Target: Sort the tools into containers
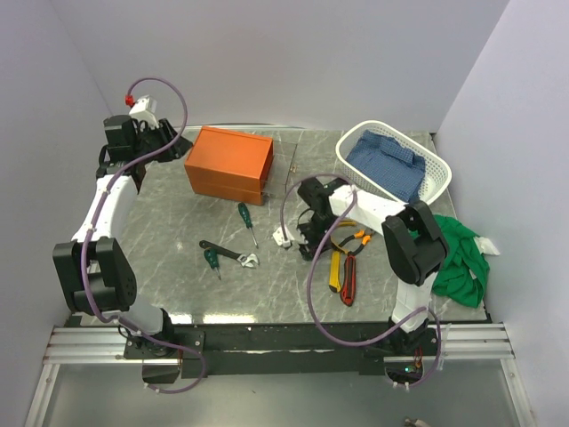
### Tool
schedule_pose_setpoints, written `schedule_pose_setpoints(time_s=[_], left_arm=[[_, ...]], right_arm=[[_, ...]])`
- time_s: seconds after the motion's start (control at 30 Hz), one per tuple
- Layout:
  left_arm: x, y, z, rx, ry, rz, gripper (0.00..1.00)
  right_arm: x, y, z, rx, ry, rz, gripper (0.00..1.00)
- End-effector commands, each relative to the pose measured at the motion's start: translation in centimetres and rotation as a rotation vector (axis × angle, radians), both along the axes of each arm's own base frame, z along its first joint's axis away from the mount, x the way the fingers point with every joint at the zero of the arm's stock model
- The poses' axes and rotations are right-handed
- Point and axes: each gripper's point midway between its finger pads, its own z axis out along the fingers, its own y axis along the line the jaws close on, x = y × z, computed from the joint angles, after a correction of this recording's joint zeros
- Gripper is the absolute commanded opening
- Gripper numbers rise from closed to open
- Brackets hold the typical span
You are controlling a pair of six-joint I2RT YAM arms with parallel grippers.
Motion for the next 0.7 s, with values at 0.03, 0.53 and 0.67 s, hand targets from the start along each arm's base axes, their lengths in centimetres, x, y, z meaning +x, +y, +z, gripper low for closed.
schedule_pose_setpoints(time_s=[0.03,0.53,0.67], left_arm=[[0.8,-0.7,2.0,-0.058,-0.063,-0.035,0.43],[0.9,-0.6,1.0,-0.032,-0.049,-0.037,0.42],[0.6,-0.2,0.5,-0.007,-0.043,-0.028,0.42]], right_arm=[[3.4,2.9,12.0,0.254,-0.037,-0.080,0.01],[18.9,8.9,27.7,1.000,0.160,-0.890,0.00],[22.7,9.2,26.7,1.058,0.333,-1.100,0.00]])
